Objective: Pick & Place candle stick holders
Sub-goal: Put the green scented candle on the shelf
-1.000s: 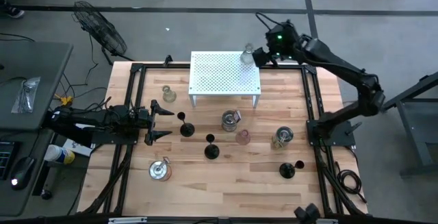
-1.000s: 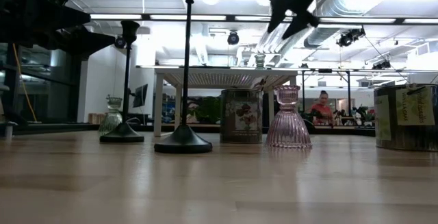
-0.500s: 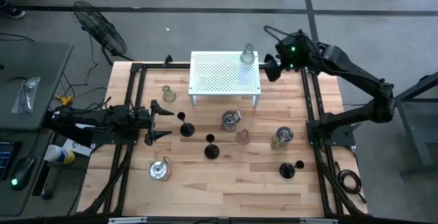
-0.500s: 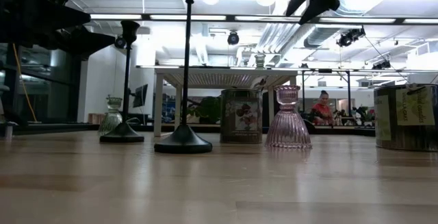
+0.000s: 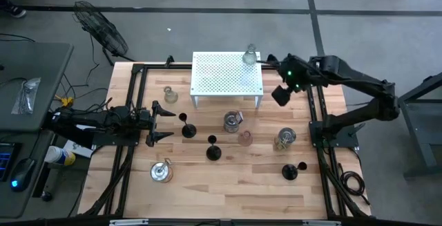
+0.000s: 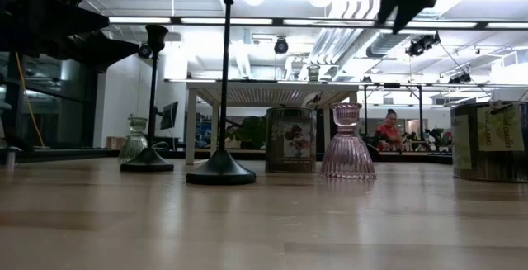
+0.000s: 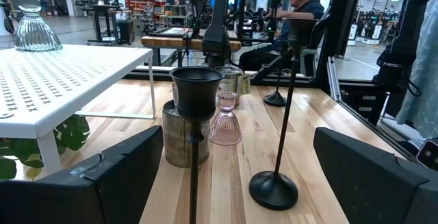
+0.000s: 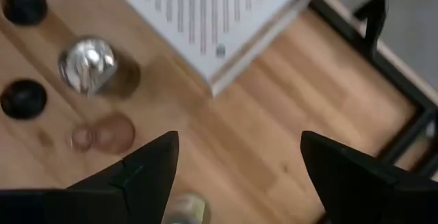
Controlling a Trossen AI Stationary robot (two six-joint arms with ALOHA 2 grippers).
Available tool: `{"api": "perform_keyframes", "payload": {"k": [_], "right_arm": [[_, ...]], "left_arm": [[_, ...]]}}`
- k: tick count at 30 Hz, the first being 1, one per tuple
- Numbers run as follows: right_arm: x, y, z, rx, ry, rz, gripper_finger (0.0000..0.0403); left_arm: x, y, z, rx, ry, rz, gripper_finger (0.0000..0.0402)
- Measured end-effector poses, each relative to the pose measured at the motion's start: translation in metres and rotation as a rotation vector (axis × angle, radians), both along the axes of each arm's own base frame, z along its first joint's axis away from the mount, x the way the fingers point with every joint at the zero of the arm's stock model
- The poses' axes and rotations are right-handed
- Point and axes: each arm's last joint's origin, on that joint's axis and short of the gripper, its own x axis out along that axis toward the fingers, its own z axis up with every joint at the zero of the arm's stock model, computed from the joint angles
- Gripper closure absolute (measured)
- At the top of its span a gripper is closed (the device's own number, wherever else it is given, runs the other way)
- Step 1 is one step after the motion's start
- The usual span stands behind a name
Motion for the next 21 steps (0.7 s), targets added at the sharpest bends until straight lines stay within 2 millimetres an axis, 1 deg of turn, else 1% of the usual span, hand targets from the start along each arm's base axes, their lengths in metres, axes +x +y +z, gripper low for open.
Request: {"api": "perform_keyframes", "payload": {"k": [6, 8, 10, 15, 21], "right_arm": [[-0.003, 0.026, -0.004, 0.053, 0.063, -0.032, 0.0104], [-0.001, 0.035, -0.010, 0.073, 0.076, -0.035, 0.0104], [-0.001, 0.044, -0.021, 0.093, 0.106, -0.050, 0.0104], [-0.002, 0.063, -0.058, 0.132, 0.202, -0.122, 0.0104], [-0.019, 0.070, -0.082, 0.185, 0.230, -0.264, 0.0104]], "left_arm": [[0.000, 0.000, 0.000, 0.000, 0.000, 0.000, 0.0029], [0.000, 0.000, 0.000, 0.000, 0.000, 0.000, 0.0029], [0.000, 0.000, 0.000, 0.000, 0.000, 0.000, 0.0029], [0.000, 0.000, 0.000, 0.000, 0.000, 0.000, 0.0029], [0.000, 0.000, 0.000, 0.000, 0.000, 0.000, 0.0029]]}}
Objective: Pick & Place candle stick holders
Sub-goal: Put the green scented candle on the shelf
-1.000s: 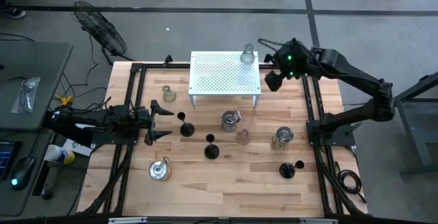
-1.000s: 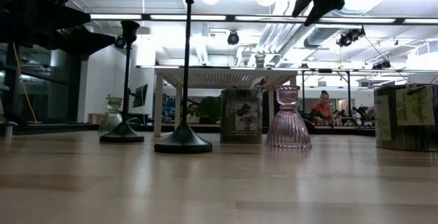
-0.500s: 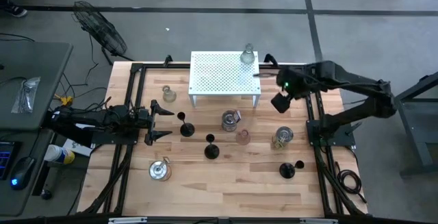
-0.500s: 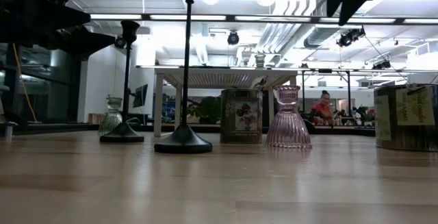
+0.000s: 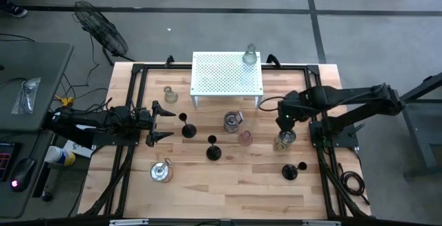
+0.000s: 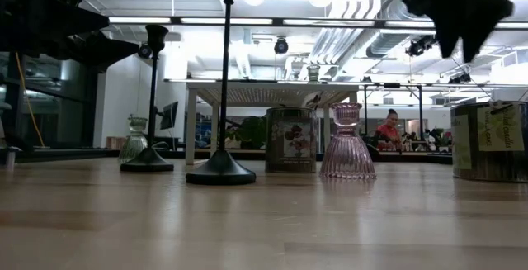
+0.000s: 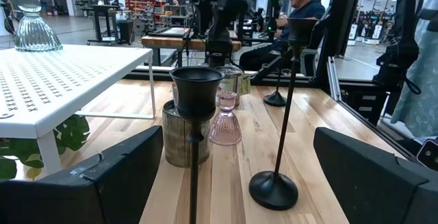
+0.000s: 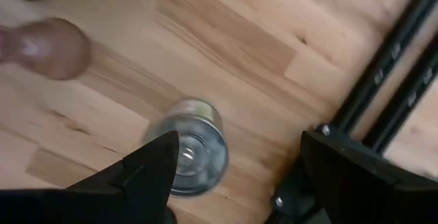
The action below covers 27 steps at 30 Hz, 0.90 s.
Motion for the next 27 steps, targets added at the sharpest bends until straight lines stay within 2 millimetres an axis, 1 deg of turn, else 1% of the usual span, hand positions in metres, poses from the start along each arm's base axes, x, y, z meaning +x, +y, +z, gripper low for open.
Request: {"api": "perform_keyframes", "payload": {"k": [6, 9, 13, 27], "right_arm": [[-0.020, 0.009, -0.030, 0.085, 0.048, -0.080, 0.0104], [-0.022, 0.013, -0.045, 0.120, 0.037, -0.095, 0.0104], [-0.026, 0.013, -0.060, 0.136, 0.043, -0.109, 0.0106], [-0.028, 0.012, -0.082, 0.149, 0.040, -0.139, 0.0136]], "left_arm": [[0.000, 0.000, 0.000, 0.000, 0.000, 0.000, 0.0029], [0.000, 0.000, 0.000, 0.000, 0.000, 0.000, 0.0029], [0.000, 0.000, 0.000, 0.000, 0.000, 0.000, 0.0029], [0.000, 0.000, 0.000, 0.000, 0.000, 0.000, 0.0029]]}}
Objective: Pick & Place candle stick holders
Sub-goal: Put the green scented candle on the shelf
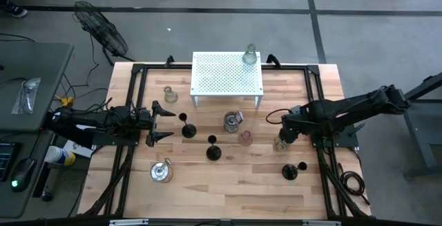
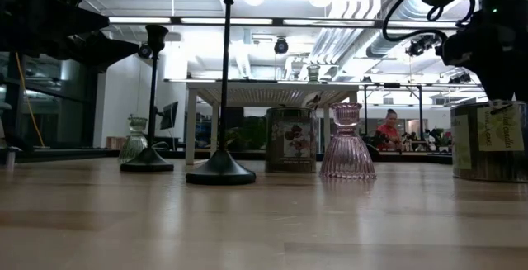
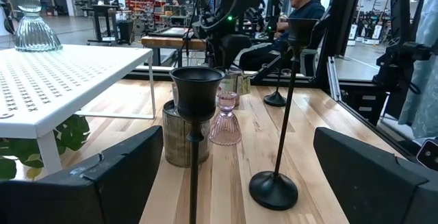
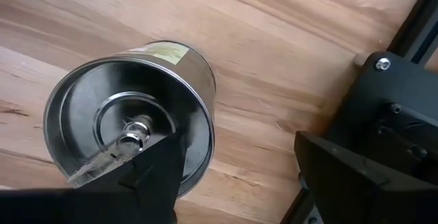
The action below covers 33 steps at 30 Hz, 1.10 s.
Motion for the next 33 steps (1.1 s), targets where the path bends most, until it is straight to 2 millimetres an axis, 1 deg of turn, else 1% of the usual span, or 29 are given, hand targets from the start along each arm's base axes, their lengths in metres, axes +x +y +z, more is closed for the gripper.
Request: {"api": "perform_keyframes", "payload": {"k": [11, 18, 21, 29, 33], "right_arm": [[0.006, 0.000, -0.006, -0.006, 0.042, 0.001, 0.0138], [0.010, 0.001, -0.009, -0.003, 0.033, 0.006, 0.0143], [0.012, 0.001, -0.009, -0.001, 0.022, 0.003, 0.0164], [0.014, 0.001, -0.010, 0.003, 0.014, 0.002, 0.0246], [0.016, 0.002, -0.011, 0.002, 0.020, 0.006, 0.0276]], "left_arm": [[0.000, 0.000, 0.000, 0.000, 0.000, 0.000, 0.0029], [0.000, 0.000, 0.000, 0.000, 0.000, 0.000, 0.0029], [0.000, 0.000, 0.000, 0.000, 0.000, 0.000, 0.0029], [0.000, 0.000, 0.000, 0.000, 0.000, 0.000, 0.0029], [0.000, 0.000, 0.000, 0.000, 0.000, 0.000, 0.0029]]}}
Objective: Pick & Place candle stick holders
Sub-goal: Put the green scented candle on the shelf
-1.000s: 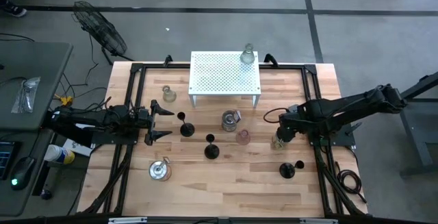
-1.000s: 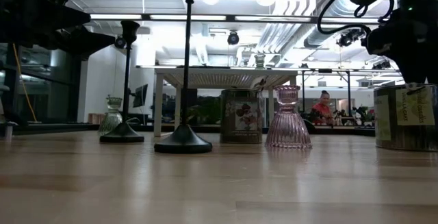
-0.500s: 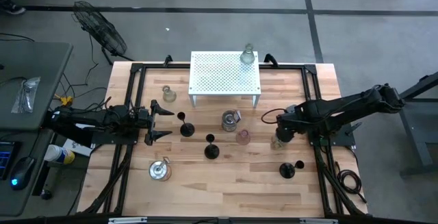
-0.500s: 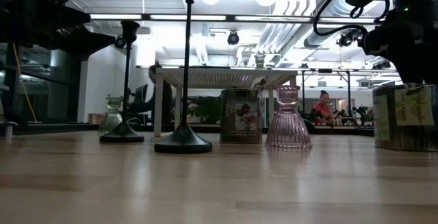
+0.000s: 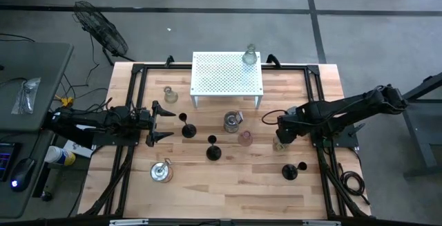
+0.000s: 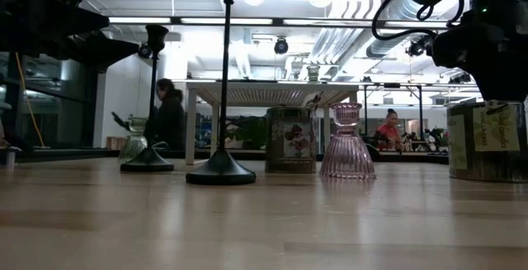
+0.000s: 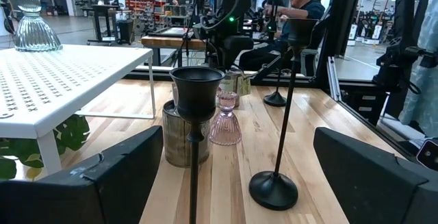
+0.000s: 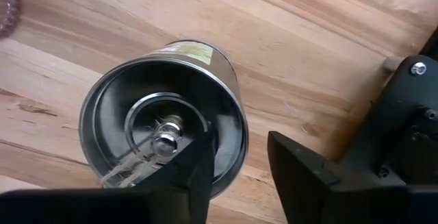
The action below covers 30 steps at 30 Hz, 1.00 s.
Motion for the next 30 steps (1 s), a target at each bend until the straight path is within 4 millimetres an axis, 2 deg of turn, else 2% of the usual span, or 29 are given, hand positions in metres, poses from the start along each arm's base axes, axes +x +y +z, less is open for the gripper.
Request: {"api": "perform_keyframes", "payload": {"k": [7, 25, 30], "right_arm": [[0.0017, 0.0001, -0.0003, -0.001, -0.008, 0.005, 0.0296], [0.0021, 0.0001, -0.0005, -0.004, -0.006, 0.021, 0.0298], [0.0023, 0.0000, -0.0005, -0.006, -0.009, 0.023, 0.0328]], "left_arm": [[0.0000, 0.0000, 0.0000, 0.000, 0.000, 0.000, 0.0029], [0.0000, 0.0000, -0.0001, 0.000, 0.000, 0.000, 0.0029], [0.0000, 0.0000, 0.0000, 0.000, 0.000, 0.000, 0.0029]]}}
